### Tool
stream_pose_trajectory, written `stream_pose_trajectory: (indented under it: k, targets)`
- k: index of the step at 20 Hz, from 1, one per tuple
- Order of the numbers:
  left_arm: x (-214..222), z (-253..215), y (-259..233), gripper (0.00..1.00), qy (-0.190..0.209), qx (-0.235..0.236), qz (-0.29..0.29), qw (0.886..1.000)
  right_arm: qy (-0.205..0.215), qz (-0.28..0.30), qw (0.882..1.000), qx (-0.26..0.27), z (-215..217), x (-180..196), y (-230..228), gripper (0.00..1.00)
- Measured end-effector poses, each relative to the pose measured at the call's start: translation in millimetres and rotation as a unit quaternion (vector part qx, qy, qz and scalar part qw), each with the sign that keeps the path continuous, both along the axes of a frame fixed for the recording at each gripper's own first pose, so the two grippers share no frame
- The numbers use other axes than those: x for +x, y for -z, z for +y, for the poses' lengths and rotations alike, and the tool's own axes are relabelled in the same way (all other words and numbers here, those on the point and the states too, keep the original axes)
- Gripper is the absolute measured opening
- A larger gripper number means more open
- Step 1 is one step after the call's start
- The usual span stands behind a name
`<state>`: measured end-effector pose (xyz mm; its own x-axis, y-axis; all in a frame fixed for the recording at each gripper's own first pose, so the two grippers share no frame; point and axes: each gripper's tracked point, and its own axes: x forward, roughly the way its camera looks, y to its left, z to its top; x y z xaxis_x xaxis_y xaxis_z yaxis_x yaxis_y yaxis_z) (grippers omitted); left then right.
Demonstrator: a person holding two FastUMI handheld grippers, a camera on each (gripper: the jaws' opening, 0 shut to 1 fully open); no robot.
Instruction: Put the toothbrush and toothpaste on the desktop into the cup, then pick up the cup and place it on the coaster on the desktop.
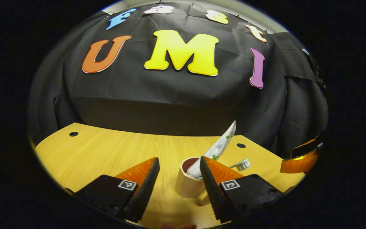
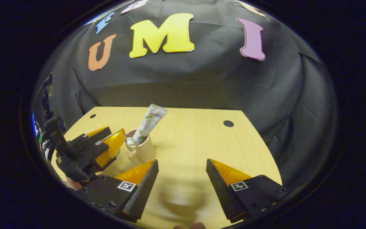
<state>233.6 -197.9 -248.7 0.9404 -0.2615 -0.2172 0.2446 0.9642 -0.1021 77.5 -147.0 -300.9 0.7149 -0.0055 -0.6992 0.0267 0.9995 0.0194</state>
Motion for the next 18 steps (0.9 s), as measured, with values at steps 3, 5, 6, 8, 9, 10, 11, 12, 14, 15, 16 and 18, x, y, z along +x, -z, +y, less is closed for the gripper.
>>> stream_pose_trajectory:
  k: [3,5,6,8,9,10,11,12,14,15,16,18]
  targets:
    - [-8.2,21.0,-16.3,0.94,-0.021,-0.006,0.000,1.000,-0.013,0.013,1.000,0.005,18.8,3.2,-3.0,0.94]
    - [-15.7,40.2,-27.9,0.94,-0.036,-0.004,-0.001,0.999,-0.022,0.024,0.999,0.008,32.7,5.6,-4.2,0.95]
    - [-19.7,49.4,-33.6,0.94,-0.042,0.000,0.000,0.999,-0.028,0.033,0.999,0.013,42.4,6.6,-4.9,0.94]
    - [-29.6,70.0,-48.0,0.94,-0.055,0.004,-0.002,0.998,-0.038,0.052,0.998,0.016,58.0,7.3,-3.3,0.94]
    - [-34.2,78.5,-55.5,0.95,-0.059,0.005,-0.004,0.998,-0.044,0.063,0.997,0.014,65.7,7.9,-1.2,0.94]
    - [-38.8,87.6,-61.8,0.95,-0.063,0.008,-0.004,0.998,-0.048,0.077,0.996,0.015,73.6,9.4,1.6,0.94]
    - [-44.2,97.0,-68.6,0.94,-0.069,0.011,-0.005,0.998,-0.049,0.090,0.995,0.019,80.3,10.6,3.7,0.94]
    - [-49.5,104.2,-75.0,0.94,-0.072,0.010,-0.006,0.997,-0.047,0.102,0.993,0.023,85.1,12.5,6.5,0.94]
    - [-60.4,119.5,-88.4,0.94,-0.081,0.010,-0.009,0.997,-0.036,0.126,0.991,0.033,95.3,20.1,12.1,0.94]
    - [-64.4,128.5,-92.6,0.95,-0.087,0.012,-0.011,0.996,-0.034,0.138,0.989,0.035,100.1,23.3,14.9,0.94]
    - [-69.2,135.5,-96.9,0.95,-0.092,0.014,-0.011,0.996,-0.033,0.151,0.987,0.035,105.1,26.2,17.7,0.94]
    - [-78.2,150.3,-105.0,0.94,-0.104,0.015,-0.014,0.994,-0.035,0.178,0.983,0.032,113.7,33.1,25.8,0.94]
